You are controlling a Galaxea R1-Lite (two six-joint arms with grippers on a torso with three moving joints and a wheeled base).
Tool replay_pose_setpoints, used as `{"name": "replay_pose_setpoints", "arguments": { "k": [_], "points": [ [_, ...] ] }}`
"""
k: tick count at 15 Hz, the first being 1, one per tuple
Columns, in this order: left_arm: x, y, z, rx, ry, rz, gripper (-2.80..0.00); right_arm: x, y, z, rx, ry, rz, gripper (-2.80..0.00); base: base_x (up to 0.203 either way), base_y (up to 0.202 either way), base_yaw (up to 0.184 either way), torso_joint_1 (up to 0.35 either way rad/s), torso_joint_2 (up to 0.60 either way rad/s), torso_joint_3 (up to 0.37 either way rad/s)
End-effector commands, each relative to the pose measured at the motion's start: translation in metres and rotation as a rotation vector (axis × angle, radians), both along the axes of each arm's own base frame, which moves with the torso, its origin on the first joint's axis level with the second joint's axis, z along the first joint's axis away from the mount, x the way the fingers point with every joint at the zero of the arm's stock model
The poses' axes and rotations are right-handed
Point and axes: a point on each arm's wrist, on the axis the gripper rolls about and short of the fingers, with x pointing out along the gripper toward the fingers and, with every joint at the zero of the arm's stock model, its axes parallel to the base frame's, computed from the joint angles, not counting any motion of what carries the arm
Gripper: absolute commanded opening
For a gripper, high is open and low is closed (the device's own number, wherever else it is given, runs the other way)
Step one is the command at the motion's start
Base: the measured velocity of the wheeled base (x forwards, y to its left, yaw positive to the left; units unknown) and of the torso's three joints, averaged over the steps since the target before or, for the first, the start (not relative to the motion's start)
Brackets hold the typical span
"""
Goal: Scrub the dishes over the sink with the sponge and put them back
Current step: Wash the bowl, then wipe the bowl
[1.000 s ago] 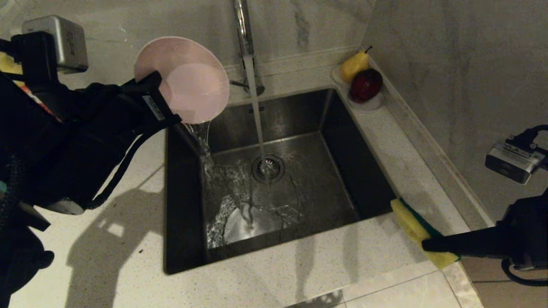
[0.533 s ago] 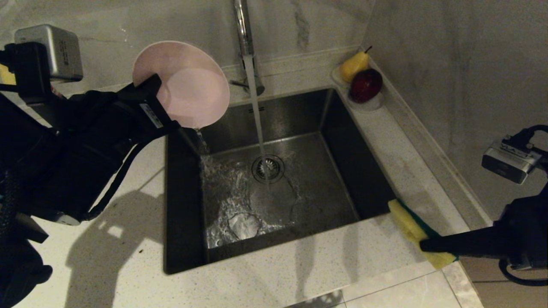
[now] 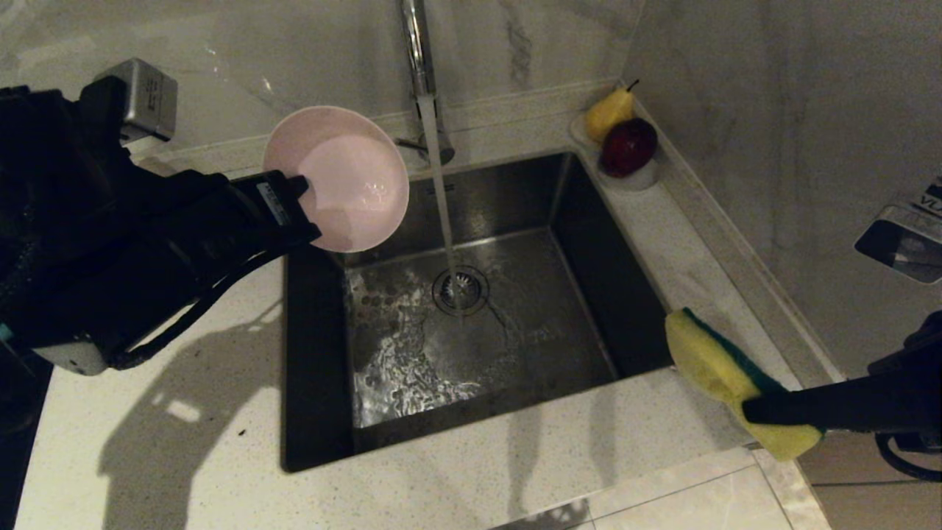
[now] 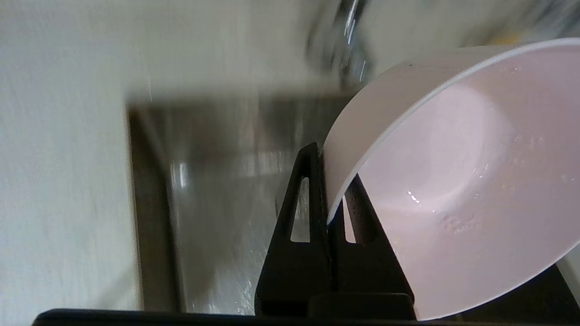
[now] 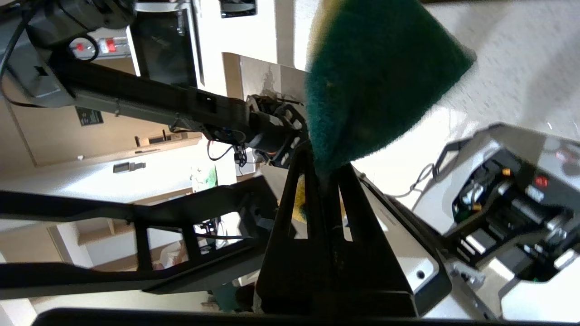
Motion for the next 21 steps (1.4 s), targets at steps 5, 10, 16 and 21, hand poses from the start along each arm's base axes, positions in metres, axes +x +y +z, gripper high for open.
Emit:
{"name": "replay_pose_setpoints", "arguments": {
  "k": [5, 10, 16, 21],
  "points": [
    [-0.026, -0.011, -0.007, -0.094, 0.582, -0.153, -2.80, -0.002, 0.023, 0.018, 0.053, -0.084, 0.130, -2.80, 0.000, 0.000, 0.000, 0.000, 0.00, 0.000],
    [-0.021, -0.041, -0.031, -0.030, 0.665, -0.206, -2.80, 0.011, 0.055, 0.026, 0.053, -0.076, 0.226, -2.80, 0.000, 0.000, 0.000, 0.000, 0.00, 0.000],
    [-0.012, -0.062, -0.065, -0.014, 0.614, -0.213, -2.80, 0.042, 0.097, -0.009, -0.036, 0.053, 0.279, -2.80, 0.000, 0.000, 0.000, 0.000, 0.00, 0.000],
    [-0.012, -0.082, -0.076, 0.024, 0.585, -0.178, -2.80, 0.049, 0.117, -0.016, -0.055, 0.075, 0.315, -2.80, 0.000, 0.000, 0.000, 0.000, 0.00, 0.000]
  ]
}}
